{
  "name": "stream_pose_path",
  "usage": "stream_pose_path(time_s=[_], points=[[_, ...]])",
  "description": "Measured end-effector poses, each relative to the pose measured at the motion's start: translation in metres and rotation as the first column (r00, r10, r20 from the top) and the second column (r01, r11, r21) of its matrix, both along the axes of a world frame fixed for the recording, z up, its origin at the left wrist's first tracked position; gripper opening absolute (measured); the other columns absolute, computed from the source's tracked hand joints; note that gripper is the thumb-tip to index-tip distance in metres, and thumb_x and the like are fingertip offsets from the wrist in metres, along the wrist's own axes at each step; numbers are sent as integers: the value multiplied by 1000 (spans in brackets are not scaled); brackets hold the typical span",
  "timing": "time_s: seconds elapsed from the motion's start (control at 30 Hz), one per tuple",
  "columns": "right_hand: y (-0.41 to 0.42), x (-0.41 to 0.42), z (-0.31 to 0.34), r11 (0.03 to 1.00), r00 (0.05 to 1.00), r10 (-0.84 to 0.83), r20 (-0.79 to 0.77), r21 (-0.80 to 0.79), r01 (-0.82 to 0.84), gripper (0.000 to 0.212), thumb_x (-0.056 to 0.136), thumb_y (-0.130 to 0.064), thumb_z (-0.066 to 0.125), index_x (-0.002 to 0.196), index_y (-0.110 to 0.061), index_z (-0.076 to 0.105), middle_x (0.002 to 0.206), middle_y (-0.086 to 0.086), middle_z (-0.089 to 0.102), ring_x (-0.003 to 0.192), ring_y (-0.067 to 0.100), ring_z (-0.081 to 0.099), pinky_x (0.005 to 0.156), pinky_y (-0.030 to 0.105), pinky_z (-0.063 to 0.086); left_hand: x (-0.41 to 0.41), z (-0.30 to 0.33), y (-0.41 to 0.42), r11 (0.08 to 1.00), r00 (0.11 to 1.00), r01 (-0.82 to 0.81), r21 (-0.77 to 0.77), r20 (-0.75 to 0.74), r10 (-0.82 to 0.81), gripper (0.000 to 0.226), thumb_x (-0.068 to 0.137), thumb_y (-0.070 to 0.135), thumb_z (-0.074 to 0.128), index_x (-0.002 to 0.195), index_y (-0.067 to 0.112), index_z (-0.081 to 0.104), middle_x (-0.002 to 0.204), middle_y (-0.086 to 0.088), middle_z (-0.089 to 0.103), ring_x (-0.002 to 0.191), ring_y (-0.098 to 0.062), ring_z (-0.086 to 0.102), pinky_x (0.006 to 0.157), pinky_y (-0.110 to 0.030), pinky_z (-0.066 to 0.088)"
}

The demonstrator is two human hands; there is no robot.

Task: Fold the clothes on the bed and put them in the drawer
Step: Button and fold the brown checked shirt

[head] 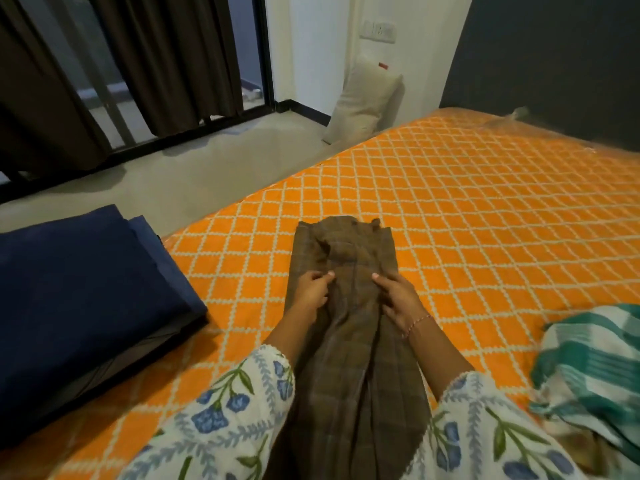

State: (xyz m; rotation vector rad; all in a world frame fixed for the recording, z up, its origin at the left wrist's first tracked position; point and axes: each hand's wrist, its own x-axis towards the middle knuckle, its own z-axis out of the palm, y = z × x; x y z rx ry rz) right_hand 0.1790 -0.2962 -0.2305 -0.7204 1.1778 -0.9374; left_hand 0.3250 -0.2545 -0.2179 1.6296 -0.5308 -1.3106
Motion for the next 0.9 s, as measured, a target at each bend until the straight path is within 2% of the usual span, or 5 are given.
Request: stream_pose_path(time_s=[0.3,0.43,0.57,0.73,0.9], points=[[104,1,20,1000,882,16,-471,5,-15,47,83,-41,70,116,-15,47,109,5,59,86,19,62,67,35,55,4,23,100,823,843,352,445,231,-485,32,96,40,50,83,12,55,70,-7,50,58,-17,46,45,-18,37],[184,2,16,967,793,135,-594,-96,-236,59,82,-25,73,132,-13,43,94,1,64,85,20,63,77,33,53,0,24,143,944,971,200,264,78,-228,25,94,13,56,110,-6,62,90,-13,71,70,-20,64,63,-26,52],[217,-21,15,986,811,41,-583,-107,-126,45,88,-18,66,129,-11,49,76,2,61,72,17,60,67,30,49,1,19,180,964,988,-146,222,-12,153,17,91,9,61,76,2,58,77,-11,59,63,-22,55,49,-23,46],[248,-33,30,966,658,174,-733,-3,-259,59,89,-63,45,62,-11,54,62,5,56,58,19,54,56,29,38,-7,38,210,972,994,-72,222,-60,87,42,92,40,58,107,1,59,96,-5,61,85,-24,57,68,-31,45],[285,-38,31,815,386,497,-777,266,-514,69,66,-78,60,77,-10,65,80,5,68,71,21,63,61,32,49,-14,49,230,946,1000,-20,323,15,16,46,93,32,59,127,2,52,138,-10,49,124,-29,46,85,-32,36]])
